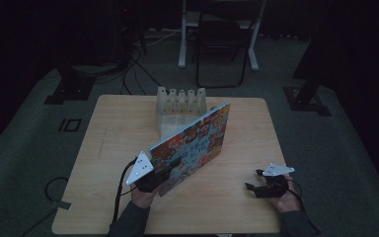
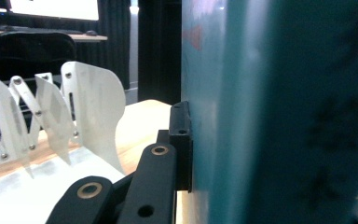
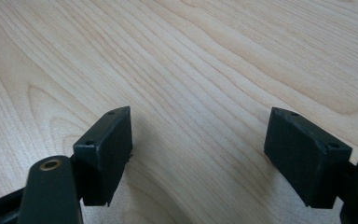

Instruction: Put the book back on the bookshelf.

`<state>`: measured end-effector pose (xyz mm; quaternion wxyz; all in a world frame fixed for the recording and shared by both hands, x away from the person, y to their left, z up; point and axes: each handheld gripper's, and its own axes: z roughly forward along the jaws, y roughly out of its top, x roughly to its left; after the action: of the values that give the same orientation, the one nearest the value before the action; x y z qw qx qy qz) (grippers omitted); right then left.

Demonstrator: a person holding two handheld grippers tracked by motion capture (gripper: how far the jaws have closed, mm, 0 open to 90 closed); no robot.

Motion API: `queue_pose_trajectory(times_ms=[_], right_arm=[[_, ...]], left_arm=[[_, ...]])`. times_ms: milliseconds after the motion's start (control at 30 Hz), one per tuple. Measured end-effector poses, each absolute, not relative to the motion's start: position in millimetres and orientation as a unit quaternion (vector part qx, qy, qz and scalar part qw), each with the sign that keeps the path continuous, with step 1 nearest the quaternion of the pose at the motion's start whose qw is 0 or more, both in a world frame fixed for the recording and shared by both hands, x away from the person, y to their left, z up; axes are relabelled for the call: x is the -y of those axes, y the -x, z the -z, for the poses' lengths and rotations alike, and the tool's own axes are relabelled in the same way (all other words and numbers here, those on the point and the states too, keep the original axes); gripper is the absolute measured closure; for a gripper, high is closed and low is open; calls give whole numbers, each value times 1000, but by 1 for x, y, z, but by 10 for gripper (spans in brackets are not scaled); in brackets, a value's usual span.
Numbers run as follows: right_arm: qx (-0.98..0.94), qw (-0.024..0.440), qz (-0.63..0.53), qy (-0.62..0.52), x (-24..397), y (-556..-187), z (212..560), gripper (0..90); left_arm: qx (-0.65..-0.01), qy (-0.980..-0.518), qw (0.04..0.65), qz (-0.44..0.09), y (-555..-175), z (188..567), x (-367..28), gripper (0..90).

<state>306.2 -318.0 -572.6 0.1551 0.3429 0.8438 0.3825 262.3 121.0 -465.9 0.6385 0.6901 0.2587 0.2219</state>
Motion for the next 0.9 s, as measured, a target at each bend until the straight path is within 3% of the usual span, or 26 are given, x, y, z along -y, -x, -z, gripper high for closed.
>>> queue_pose_trajectory(times_ms=[900], right_arm=[[-844,153,-383,-342,318,-306,573,219]], left_arm=[[-278,-680,637,-235,-262,462,-136,813]])
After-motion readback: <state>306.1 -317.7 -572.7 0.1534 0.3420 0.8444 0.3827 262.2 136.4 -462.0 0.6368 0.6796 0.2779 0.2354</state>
